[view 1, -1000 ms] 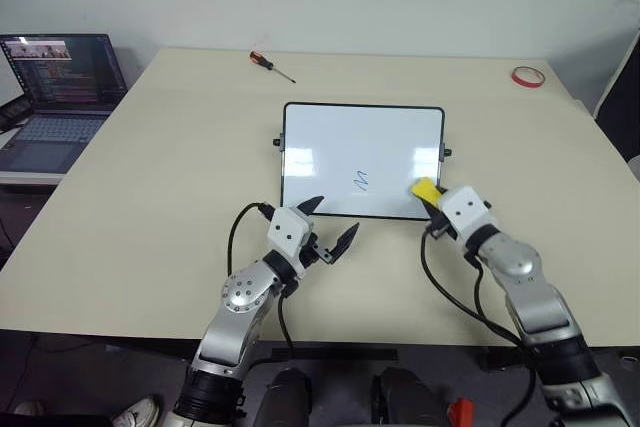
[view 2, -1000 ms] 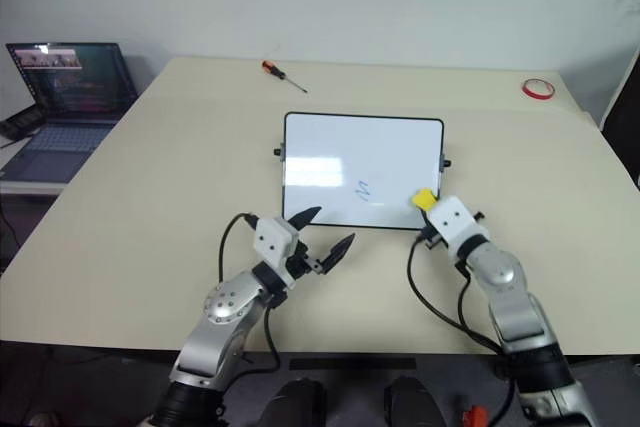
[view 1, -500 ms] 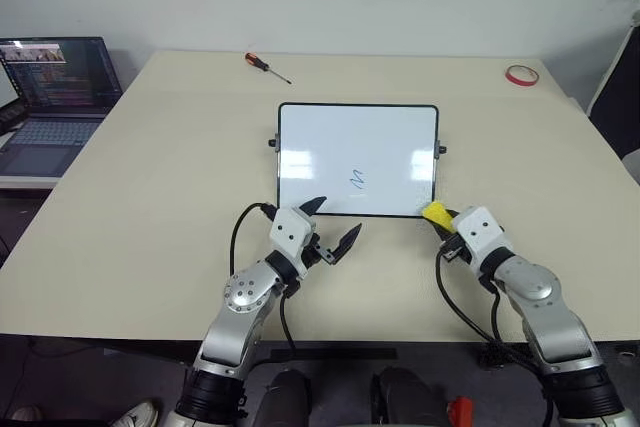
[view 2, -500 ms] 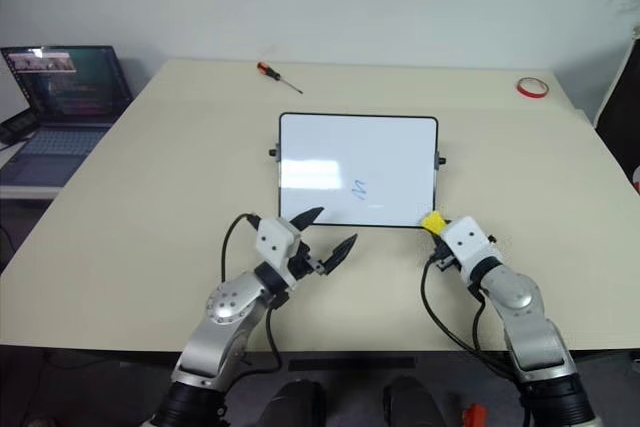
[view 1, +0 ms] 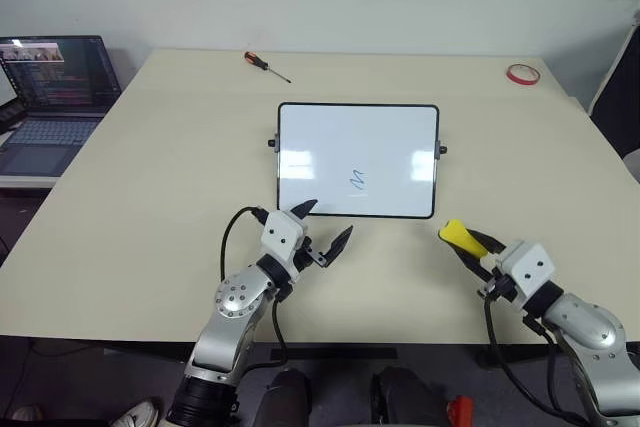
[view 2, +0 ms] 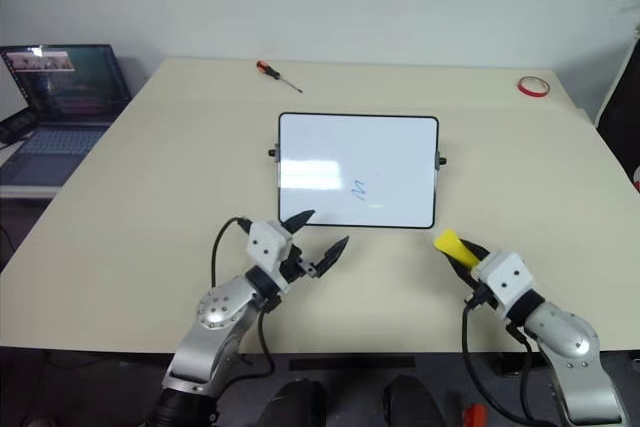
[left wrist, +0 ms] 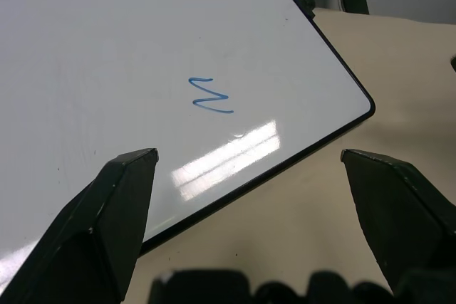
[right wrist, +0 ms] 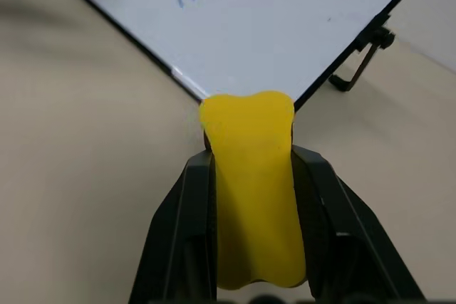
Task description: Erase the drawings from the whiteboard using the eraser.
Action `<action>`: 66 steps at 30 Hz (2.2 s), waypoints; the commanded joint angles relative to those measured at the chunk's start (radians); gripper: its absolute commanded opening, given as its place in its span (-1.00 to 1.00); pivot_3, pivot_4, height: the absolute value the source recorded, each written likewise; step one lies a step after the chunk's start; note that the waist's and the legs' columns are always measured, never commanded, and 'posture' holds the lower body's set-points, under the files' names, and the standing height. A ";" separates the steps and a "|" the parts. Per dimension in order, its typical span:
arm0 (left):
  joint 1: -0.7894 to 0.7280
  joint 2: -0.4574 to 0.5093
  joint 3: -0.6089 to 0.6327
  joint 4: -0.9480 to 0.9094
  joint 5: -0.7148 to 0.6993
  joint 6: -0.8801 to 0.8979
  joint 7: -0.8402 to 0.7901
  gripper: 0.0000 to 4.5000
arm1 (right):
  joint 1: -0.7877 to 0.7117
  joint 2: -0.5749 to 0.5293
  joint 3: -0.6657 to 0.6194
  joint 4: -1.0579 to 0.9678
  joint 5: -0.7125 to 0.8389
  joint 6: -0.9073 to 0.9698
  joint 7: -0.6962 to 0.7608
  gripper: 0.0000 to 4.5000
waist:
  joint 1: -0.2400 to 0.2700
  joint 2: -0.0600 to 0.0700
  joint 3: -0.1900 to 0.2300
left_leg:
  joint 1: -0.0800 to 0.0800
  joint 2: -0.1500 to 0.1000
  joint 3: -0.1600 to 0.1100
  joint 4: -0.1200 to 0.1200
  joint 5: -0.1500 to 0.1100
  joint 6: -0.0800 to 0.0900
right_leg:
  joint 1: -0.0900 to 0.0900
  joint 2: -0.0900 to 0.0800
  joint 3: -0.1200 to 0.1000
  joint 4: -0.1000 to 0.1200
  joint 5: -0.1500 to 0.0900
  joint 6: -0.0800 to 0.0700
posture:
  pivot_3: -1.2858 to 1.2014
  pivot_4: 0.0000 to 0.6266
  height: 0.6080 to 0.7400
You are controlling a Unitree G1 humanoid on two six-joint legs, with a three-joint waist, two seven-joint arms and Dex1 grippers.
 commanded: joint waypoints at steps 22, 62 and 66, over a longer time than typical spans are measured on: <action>-0.019 0.020 0.053 0.003 0.021 -0.027 0.035 1.00 | -0.588 0.215 0.247 0.330 -0.105 -0.096 -0.070 -0.51 | 0.001 0.000 0.000 | 0.000 0.000 -0.001 0.000 0.000 0.000 | 0.000 0.000 0.000 0.001 0.003 -0.005 | 0.03 -0.52 1.00; -0.043 0.009 0.033 -0.007 0.019 -0.017 0.023 1.00 | -0.799 0.257 0.303 0.675 -0.249 0.057 -0.247 -0.51 | 0.002 0.001 0.000 | 0.001 0.000 -0.003 0.001 0.002 0.001 | 0.001 -0.001 -0.001 0.002 0.005 -0.006 | 0.03 -0.52 1.00; -0.035 0.003 0.028 -0.016 0.021 -0.016 0.027 1.00 | -0.720 0.241 0.358 0.617 -0.243 0.066 -0.148 -0.51 | 0.002 0.001 0.000 | 0.001 0.000 -0.003 0.001 0.002 0.001 | 0.002 -0.001 -0.001 0.002 0.005 -0.006 | 0.03 -0.52 1.00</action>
